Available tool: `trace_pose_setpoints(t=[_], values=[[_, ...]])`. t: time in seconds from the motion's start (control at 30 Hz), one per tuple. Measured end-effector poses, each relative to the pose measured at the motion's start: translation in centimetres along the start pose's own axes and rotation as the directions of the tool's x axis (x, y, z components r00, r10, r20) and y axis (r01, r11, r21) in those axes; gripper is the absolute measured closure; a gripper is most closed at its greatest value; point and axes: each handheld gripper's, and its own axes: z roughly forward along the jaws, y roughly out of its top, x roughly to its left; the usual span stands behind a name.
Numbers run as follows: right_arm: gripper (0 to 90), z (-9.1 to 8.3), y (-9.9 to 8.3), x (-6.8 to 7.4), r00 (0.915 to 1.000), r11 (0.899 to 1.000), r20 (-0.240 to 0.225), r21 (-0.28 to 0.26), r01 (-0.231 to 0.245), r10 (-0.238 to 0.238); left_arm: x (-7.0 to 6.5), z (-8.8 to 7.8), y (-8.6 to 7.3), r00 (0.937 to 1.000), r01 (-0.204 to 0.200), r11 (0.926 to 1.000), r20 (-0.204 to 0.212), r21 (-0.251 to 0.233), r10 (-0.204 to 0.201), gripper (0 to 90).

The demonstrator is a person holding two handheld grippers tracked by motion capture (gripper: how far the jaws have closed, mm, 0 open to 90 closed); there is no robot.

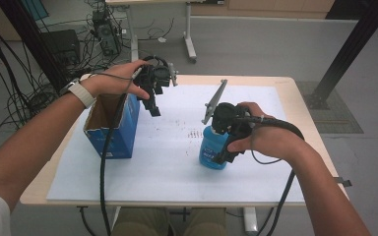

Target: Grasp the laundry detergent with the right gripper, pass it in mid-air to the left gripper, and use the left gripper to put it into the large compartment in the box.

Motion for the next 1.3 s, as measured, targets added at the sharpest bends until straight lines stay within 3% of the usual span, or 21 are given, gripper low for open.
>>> trace_pose_setpoints(t=[0.6,0.9,1.3], values=[[12.2,-1.4,-0.8,0.1,0.9996,0.998,0.026,-0.066,-0.01,0.012,-0.1,0.1,0.1,1.0,0.008,0.9999,0.003,0.008,-0.009,10.7],[12.4,-1.9,-1.4,0.1,0.9993,0.998,0.026,-0.059,-0.025,0.026,-0.2,0.2,0.0,0.9997,0.023,0.9997,0.002,0.009,-0.023,10.8],[11.7,-2.2,-2.3,0.1,0.9969,0.996,0.063,-0.076,-0.043,0.048,-0.5,0.2,0.2,0.9998,0.02,0.9998,0.006,0.007,-0.02,10.8]])
